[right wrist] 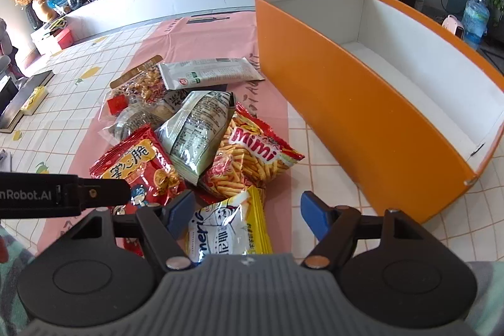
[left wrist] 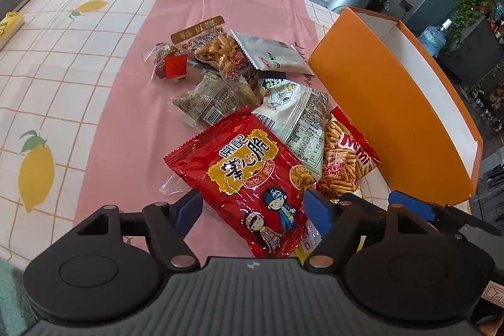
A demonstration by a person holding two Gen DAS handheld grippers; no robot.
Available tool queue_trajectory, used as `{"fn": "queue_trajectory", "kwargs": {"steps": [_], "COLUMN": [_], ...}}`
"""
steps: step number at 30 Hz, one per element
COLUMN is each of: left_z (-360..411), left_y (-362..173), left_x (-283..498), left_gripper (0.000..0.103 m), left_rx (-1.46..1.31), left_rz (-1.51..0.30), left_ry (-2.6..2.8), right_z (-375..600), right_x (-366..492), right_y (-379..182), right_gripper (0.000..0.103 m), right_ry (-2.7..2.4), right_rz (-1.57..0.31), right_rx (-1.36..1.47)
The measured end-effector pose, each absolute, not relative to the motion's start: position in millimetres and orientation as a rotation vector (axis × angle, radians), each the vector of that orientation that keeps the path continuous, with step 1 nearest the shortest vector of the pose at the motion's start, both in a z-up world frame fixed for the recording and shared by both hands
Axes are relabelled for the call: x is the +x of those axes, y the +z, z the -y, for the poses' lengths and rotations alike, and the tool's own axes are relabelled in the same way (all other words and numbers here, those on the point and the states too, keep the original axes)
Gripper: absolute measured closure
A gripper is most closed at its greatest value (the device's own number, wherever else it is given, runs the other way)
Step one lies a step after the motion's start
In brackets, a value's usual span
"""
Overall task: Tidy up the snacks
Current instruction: 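Grasp the red crispy snack bag with the left tool while the right tool grasps the yellow wafer bar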
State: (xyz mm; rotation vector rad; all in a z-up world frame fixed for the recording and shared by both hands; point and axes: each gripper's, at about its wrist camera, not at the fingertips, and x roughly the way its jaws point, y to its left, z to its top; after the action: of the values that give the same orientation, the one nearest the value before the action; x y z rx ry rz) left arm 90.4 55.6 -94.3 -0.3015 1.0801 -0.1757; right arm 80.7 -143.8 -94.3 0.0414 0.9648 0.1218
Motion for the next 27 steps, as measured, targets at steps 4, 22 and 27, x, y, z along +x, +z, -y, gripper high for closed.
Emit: {"fn": "queue_trajectory", "kwargs": {"steps": [4,22,27], "left_z": [-54,-55,-58], "left_y": [-105,-106,-96], "left_x": [93,84,77], "left_gripper": [0.017,0.032,0.041], "left_rx": [-0.305,-0.323,-0.326], "left_rz": [-1.114,-1.064,-1.046], "left_ry": [-0.162,-0.194,-0.197], "right_z": [147,138,144], "right_x": [82,75,69], "right_y": [-104,-128,-119], "right_gripper": [0.030,0.058,0.087], "right_ry": [0.139,0.210,0.219], "right_rz": [-1.029,-1.080,-1.070], "right_rx": [0.072,0.077,0.108]}}
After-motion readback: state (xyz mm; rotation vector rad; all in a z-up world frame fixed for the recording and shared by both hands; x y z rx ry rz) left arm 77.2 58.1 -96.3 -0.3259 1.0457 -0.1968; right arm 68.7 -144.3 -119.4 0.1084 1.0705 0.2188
